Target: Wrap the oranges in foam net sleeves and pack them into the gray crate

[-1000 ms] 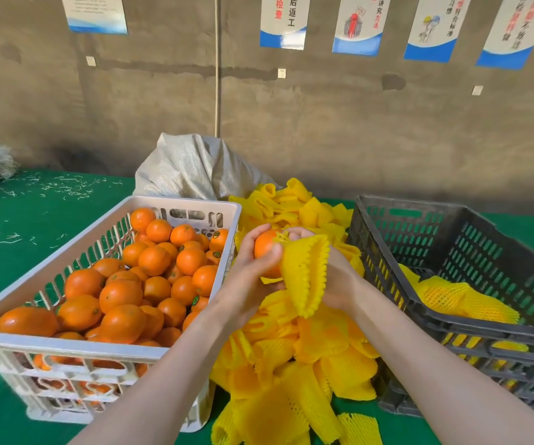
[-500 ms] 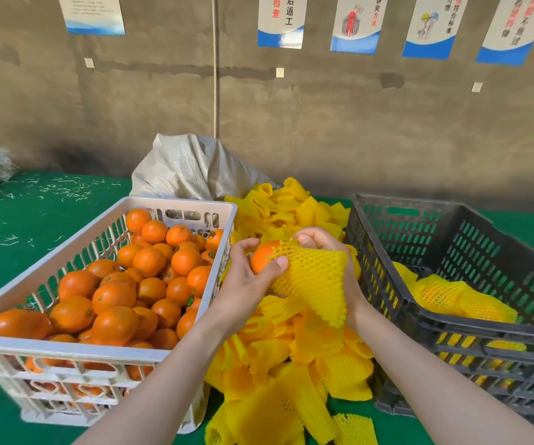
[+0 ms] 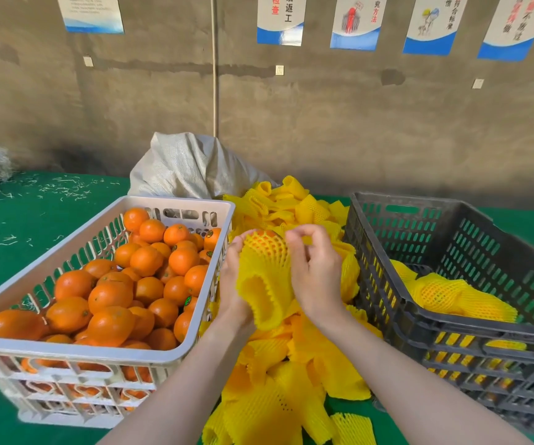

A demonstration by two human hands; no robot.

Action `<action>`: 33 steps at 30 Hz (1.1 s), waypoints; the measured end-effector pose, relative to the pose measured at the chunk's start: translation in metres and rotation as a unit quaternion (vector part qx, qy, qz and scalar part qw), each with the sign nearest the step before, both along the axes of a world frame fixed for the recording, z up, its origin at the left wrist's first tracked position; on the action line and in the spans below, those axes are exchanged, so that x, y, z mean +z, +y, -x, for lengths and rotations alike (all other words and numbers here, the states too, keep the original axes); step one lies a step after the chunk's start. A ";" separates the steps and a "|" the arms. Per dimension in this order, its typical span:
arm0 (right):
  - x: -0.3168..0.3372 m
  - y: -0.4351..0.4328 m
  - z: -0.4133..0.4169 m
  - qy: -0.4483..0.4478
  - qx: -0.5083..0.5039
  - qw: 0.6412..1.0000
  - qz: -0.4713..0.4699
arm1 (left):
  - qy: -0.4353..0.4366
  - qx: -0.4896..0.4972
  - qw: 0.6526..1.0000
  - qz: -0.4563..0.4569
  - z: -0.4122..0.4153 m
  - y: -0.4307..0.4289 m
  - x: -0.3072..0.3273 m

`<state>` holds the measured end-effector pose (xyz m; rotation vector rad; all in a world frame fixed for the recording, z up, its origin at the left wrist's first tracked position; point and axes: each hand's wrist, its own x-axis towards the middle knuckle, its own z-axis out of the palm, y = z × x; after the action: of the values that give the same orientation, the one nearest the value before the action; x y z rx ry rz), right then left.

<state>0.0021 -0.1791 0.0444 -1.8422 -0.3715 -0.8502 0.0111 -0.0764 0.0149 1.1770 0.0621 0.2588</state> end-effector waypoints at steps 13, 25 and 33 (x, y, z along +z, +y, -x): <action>-0.006 -0.018 -0.023 0.108 0.107 0.980 -0.129 | 0.080 -0.083 0.983 0.145 0.005 -0.006 0.016; -0.007 -0.006 -0.014 0.438 0.305 0.753 -0.386 | -0.164 0.172 0.930 -0.279 0.006 -0.009 0.005; -0.009 -0.011 -0.012 0.435 0.286 0.738 -0.430 | -0.162 0.158 0.941 -0.252 0.002 -0.005 0.003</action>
<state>0.0141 -0.1898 0.0350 -0.9467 0.0891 0.3178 0.0088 -0.0817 0.0176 1.6177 -0.1129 0.7852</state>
